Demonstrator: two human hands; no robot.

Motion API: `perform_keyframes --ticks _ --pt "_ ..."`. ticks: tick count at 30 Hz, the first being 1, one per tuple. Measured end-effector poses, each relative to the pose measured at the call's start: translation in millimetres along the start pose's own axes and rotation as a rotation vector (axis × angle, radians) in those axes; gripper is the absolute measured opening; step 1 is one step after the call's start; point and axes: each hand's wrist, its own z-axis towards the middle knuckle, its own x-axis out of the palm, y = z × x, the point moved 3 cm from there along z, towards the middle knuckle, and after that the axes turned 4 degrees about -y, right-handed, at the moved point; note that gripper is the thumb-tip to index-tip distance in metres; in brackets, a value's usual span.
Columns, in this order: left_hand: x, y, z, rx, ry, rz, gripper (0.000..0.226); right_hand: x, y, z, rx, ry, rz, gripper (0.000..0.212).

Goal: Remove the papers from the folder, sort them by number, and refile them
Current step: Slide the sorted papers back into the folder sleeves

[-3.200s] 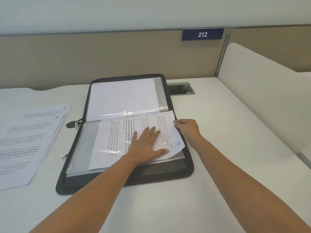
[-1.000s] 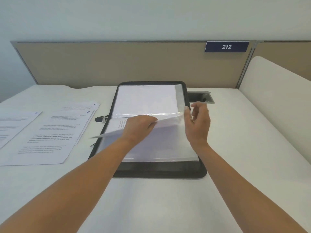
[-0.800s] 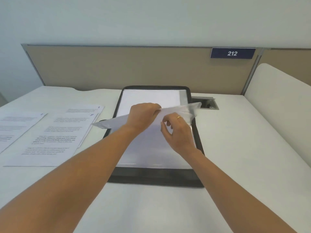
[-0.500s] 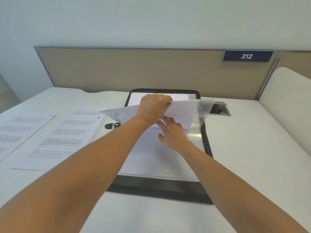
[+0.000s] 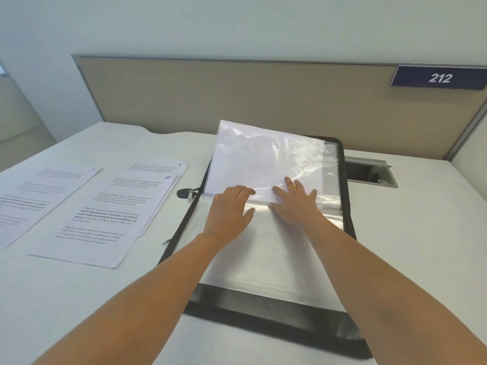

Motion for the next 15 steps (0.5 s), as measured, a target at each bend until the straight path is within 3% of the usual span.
perform_keyframes --ticks 4,7,15 --pt "14.7 15.1 -23.4 -0.168 0.327 0.044 0.05 9.3 -4.5 -2.1 0.037 0.036 0.028 0.056" --pt "18.5 21.1 -40.5 -0.247 0.498 0.088 0.057 12.8 1.5 -8.8 0.053 -0.03 0.015 0.054" --pt "3.9 24.2 -58.7 -0.24 0.535 0.067 0.056 12.9 38.8 -33.0 -0.044 -0.083 0.067 0.041"
